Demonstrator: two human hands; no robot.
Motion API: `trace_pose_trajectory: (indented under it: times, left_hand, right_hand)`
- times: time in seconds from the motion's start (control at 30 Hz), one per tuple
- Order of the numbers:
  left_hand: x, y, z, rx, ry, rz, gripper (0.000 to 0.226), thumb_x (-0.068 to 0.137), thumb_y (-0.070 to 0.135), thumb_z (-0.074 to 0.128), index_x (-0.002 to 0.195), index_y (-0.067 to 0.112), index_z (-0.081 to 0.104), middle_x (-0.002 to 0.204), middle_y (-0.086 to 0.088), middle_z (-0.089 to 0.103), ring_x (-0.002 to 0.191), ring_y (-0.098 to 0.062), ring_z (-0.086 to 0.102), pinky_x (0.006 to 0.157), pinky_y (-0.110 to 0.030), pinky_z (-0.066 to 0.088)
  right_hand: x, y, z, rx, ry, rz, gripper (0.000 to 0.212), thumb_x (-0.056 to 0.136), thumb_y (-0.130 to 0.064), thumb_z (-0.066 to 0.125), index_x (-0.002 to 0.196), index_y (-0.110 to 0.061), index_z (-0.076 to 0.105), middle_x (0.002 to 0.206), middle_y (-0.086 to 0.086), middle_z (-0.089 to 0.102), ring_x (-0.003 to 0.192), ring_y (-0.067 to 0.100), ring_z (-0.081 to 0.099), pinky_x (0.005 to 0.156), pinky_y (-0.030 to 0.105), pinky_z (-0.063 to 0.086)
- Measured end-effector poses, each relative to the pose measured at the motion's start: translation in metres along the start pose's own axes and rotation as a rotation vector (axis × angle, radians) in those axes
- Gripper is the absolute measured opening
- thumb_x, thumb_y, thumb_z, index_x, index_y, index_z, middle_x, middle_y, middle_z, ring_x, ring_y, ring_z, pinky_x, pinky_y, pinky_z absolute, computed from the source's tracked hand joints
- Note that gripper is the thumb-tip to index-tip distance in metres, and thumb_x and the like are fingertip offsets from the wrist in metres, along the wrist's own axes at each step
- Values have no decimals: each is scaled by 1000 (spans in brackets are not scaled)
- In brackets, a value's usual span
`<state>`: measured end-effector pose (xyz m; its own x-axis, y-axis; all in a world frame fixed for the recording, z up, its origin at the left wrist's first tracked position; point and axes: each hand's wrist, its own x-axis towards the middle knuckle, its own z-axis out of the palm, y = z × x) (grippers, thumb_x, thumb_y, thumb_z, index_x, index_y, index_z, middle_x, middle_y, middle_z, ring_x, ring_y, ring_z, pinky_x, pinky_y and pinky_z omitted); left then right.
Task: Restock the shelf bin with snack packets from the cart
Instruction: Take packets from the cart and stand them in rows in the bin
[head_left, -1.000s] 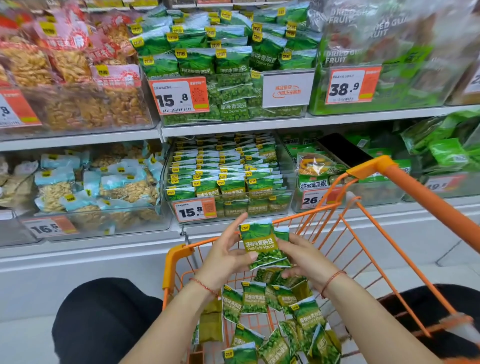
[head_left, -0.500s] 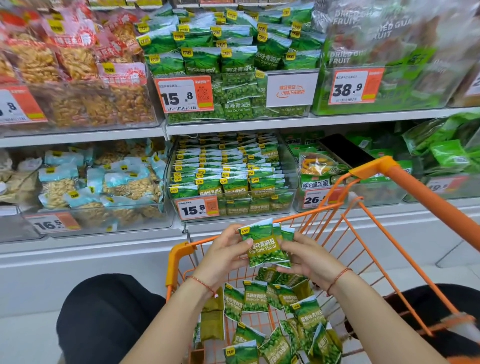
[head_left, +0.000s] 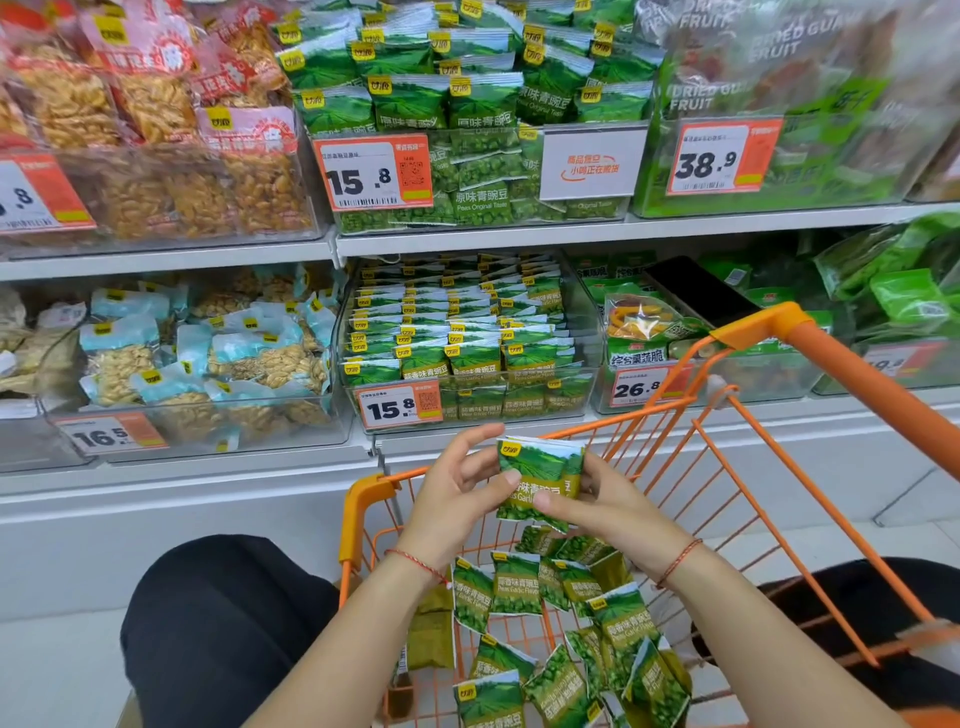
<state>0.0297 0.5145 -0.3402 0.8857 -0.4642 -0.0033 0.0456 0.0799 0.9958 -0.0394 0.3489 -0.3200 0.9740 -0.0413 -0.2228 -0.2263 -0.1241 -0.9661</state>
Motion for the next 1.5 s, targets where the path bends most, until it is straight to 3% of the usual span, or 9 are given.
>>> trace_pose_trajectory:
  times: [0.1,0.3,0.43,0.6,0.7,0.8,0.93,1.1,1.5]
  left_hand:
    - [0,-2,0,44,-9,6,45,83,10,71,119,33,56,116,1,68,115,-19,59,96,-35,49]
    - [3,28,-4,318,-112,159,54,84,13,70,126,37,50,137,15,48,126,4,44,99,-11,39]
    - [25,66,-6,799,-533,17,82,78,34,76,145,35,29,144,21,32,132,4,29,106,-15,26]
    - [63,90,-11,848,-720,-121,85,72,33,82,142,29,35,141,14,46,129,-7,44,110,-32,36]
    - [81,96,-12,745,-639,-84,74,69,36,81,134,24,47,118,11,65,108,-13,62,95,-44,50]
    - [101,96,-10,597,-493,-51,42,78,20,78,116,13,60,90,13,72,81,-4,68,69,-23,54]
    - [135,102,-13,645,-313,22,64,61,45,85,113,18,60,97,9,68,89,-9,65,84,-25,48]
    - [184,109,-4,652,-94,77,50,72,34,81,112,15,58,106,3,67,93,-10,65,78,-20,52]
    - [273,77,46,1138,52,129,75,80,46,70,137,7,40,135,-13,50,121,-26,49,92,-28,39]
  right_hand:
    - [2,3,1,-23,33,-34,62,66,-39,74,119,-22,48,110,-5,64,96,5,64,72,17,52]
    - [0,-1,0,-114,63,-93,34,82,-19,72,105,-34,52,104,-16,64,90,-9,60,72,2,41]
    - [0,-7,-4,-166,42,-166,38,75,-40,72,110,-32,60,99,-13,71,95,-1,63,87,18,45]
    - [9,-32,-16,-167,-69,-246,40,76,-36,68,115,-28,63,106,-3,71,99,10,65,86,28,52]
    - [26,-54,-27,-132,-9,-241,47,73,-37,68,118,-40,54,101,-6,68,92,7,66,78,28,57]
    - [51,-71,-43,-236,258,-234,59,72,-60,59,123,-31,56,97,-5,67,93,6,64,84,30,53]
    - [92,-81,-70,-608,837,-294,34,96,-43,46,118,-22,60,101,-7,62,100,18,58,74,32,43]
    - [148,-53,-90,-1290,549,-79,57,101,-37,29,150,-10,16,154,6,26,143,22,18,116,40,16]
    - [165,-29,-85,-1285,535,-42,73,99,-26,34,147,-7,-18,160,6,-1,147,22,0,117,43,-1]
